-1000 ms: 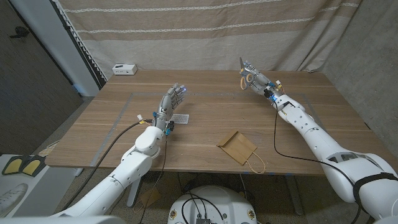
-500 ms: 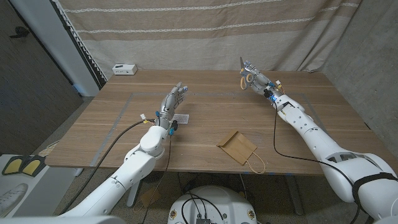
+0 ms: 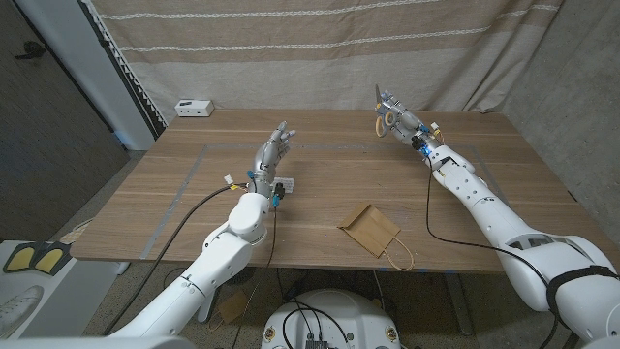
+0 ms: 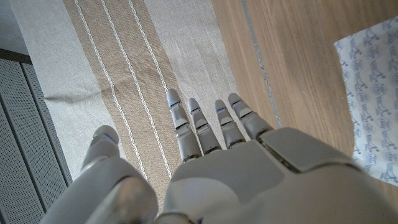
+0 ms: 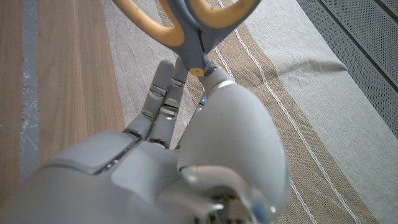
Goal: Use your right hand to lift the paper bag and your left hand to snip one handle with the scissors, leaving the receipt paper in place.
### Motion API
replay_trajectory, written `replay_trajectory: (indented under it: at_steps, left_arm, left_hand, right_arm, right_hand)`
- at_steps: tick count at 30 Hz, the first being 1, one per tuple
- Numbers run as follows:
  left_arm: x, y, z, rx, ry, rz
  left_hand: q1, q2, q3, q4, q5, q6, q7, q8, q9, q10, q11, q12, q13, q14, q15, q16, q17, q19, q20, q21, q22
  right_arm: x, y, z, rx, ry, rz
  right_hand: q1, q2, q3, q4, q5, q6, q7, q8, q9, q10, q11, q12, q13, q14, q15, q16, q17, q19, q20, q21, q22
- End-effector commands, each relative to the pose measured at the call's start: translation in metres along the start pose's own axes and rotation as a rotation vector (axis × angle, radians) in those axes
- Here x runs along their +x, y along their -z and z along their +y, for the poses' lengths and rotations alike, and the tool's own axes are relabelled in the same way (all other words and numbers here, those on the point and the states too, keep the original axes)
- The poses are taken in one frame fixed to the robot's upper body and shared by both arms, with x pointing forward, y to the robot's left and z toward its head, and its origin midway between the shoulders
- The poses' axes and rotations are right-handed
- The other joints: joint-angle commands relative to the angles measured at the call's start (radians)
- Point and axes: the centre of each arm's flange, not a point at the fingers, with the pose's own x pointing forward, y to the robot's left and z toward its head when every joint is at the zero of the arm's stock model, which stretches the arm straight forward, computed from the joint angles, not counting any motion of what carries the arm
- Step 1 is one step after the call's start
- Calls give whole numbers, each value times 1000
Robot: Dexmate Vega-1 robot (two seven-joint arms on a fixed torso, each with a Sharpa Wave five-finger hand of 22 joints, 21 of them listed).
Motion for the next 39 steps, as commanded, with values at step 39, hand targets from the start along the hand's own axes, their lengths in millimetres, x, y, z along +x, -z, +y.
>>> replay_trajectory:
  at_steps: [39]
  left_arm:
    - [3,-37,-31,101,-67,21]
  left_hand:
    - [372,34,32,-2,13,138,-45,-33,-3,-67,-20,10,2,-70,-174,1,-4,-32,-162,-2,-7]
  right_arm:
    - [3,-1,7,-65,12,-20]
  right_hand:
    - [23,5,22,-8,8,15,-3,-21,-1,14,-3,-21,-8,50,-204,7,256,-12,-143,8,-1]
